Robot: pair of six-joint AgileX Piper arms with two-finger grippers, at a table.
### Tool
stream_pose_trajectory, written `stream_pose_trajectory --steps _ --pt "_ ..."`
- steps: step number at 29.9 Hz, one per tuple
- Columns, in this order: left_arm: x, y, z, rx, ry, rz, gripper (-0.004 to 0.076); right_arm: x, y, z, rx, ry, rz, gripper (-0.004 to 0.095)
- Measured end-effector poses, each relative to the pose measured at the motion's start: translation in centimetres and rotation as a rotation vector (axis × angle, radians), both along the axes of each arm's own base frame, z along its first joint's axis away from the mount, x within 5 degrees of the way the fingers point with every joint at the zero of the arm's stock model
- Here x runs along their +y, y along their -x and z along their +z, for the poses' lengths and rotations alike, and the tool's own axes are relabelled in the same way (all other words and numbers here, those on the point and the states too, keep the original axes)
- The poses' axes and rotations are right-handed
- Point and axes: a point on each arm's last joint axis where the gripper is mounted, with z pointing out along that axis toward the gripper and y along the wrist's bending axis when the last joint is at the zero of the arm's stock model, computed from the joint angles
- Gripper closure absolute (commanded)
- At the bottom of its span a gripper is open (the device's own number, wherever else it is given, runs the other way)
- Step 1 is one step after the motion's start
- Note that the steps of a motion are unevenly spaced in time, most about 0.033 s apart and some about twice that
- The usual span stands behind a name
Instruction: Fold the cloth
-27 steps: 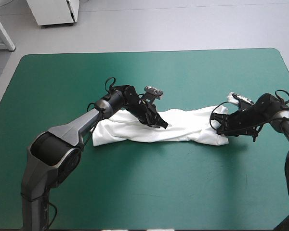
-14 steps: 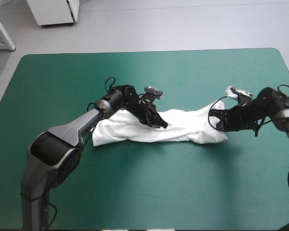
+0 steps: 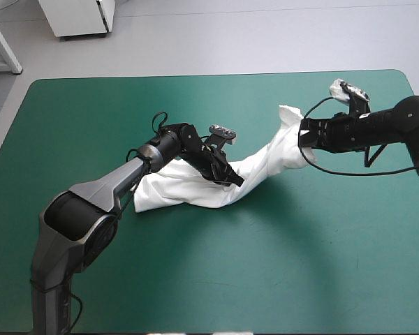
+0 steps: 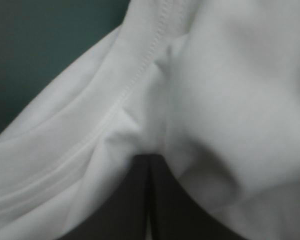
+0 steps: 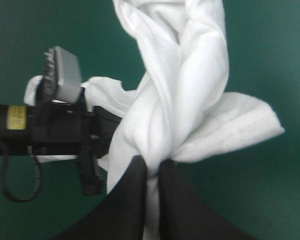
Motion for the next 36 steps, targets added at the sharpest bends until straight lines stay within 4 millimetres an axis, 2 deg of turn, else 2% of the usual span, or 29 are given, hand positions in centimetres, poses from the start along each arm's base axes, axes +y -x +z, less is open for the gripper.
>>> stream_pose_trajectory --steps 6,12,15,17,20,23,26,29,32,33,36 --pt "0.0 0.0 0.0 0.001 0.002 0.001 0.0733 1.1 0.2 3.2 -0.070 -0.055 0.074 0.0927" --pt "-0.2 0.0 0.0 0.022 0.027 0.023 0.0733 1.4 0.5 4.1 -0.079 -0.062 0.101 0.0927" --pt "0.1 0.1 0.8 0.004 0.027 0.027 0.0733 1.4 0.4 4.1 -0.079 -0.062 0.101 0.0927" --pt "0.8 0.2 2.2 -0.031 0.022 0.031 0.0733 1.4 0.4 4.1 -0.081 -0.063 0.099 0.0927" --pt "3.0 0.5 6.1 -0.127 0.007 0.063 0.0733 1.4 0.4 4.2 -0.085 -0.066 0.099 0.0926" --pt "6.4 1.2 10.3 -0.214 -0.005 0.119 0.0733 1.9 0.5 4.3 -0.088 -0.070 0.115 0.0926" --pt "9.8 3.0 13.2 -0.251 -0.003 0.179 0.0733 3.6 0.4 4.0 -0.094 -0.067 0.163 0.0927" --pt "13.0 5.4 14.4 -0.251 -0.020 0.230 0.0733 6.0 0.1 3.6 -0.110 -0.070 0.209 0.0927" --pt "15.5 9.0 15.3 -0.252 -0.027 0.262 0.0733 8.5 -0.2 3.2 -0.128 -0.075 0.253 0.0926" --pt "16.3 10.7 15.9 -0.261 -0.024 0.268 0.0733 9.3 -0.4 2.9 -0.127 -0.076 0.265 0.0926" --pt "17.6 14.9 17.3 -0.309 0.002 0.274 0.0733 11.4 -0.8 2.1 -0.117 -0.079 0.309 0.0926"
